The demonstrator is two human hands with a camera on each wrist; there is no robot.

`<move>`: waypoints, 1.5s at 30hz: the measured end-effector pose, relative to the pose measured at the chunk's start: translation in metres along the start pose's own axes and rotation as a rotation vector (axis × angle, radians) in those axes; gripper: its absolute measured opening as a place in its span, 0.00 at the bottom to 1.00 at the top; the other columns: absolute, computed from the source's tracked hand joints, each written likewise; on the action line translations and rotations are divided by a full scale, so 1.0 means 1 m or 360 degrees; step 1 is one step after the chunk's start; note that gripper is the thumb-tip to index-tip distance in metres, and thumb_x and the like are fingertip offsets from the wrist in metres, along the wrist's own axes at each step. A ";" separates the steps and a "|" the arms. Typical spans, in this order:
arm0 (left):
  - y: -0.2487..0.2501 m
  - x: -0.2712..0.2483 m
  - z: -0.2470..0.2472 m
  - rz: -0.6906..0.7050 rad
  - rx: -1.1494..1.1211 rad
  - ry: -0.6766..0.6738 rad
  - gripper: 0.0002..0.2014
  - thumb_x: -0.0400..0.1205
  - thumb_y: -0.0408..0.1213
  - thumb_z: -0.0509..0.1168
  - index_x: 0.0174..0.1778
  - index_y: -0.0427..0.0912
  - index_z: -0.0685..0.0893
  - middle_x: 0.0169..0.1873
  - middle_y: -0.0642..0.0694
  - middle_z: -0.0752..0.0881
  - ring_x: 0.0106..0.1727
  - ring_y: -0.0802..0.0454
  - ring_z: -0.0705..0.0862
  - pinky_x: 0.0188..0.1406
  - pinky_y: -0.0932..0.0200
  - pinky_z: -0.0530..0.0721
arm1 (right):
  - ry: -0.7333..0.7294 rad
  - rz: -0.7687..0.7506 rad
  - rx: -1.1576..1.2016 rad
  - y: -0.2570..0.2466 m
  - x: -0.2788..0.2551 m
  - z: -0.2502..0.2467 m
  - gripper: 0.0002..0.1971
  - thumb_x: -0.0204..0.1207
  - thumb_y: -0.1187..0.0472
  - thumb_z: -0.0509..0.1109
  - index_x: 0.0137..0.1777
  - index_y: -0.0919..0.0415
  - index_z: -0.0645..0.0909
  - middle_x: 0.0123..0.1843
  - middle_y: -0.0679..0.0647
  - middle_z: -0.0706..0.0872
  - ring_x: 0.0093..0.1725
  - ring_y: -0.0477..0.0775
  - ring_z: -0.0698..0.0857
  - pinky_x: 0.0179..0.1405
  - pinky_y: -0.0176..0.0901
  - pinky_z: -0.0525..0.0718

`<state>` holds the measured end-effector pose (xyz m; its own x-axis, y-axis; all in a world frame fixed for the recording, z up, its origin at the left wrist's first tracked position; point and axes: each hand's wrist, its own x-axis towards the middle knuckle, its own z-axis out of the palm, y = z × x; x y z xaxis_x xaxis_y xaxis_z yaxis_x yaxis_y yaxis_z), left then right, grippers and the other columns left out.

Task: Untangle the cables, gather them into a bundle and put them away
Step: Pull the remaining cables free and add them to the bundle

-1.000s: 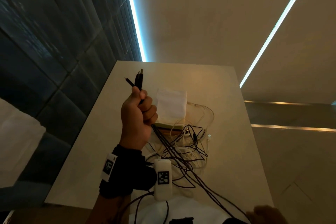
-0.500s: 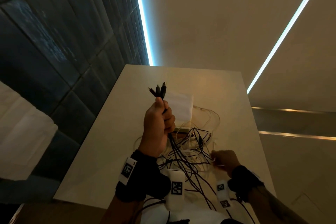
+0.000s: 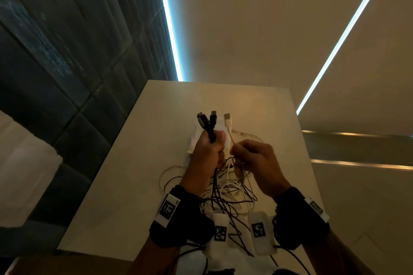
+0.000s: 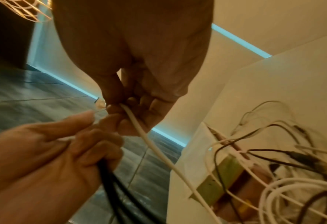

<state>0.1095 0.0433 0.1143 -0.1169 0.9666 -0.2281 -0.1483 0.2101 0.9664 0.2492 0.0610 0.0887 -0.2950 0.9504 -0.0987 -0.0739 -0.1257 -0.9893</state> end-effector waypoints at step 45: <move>0.019 -0.005 -0.040 0.0022 -0.0605 0.0366 0.17 0.89 0.40 0.49 0.32 0.47 0.65 0.19 0.53 0.60 0.16 0.58 0.54 0.15 0.67 0.53 | 0.0093 0.0146 -0.0104 0.055 0.016 0.000 0.12 0.83 0.63 0.65 0.40 0.68 0.81 0.24 0.51 0.69 0.21 0.47 0.64 0.19 0.37 0.62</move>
<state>0.0678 0.0365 0.1289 -0.3304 0.9022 -0.2772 -0.4905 0.0868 0.8671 0.2403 0.0691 0.0330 -0.2413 0.9510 -0.1931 0.0137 -0.1957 -0.9806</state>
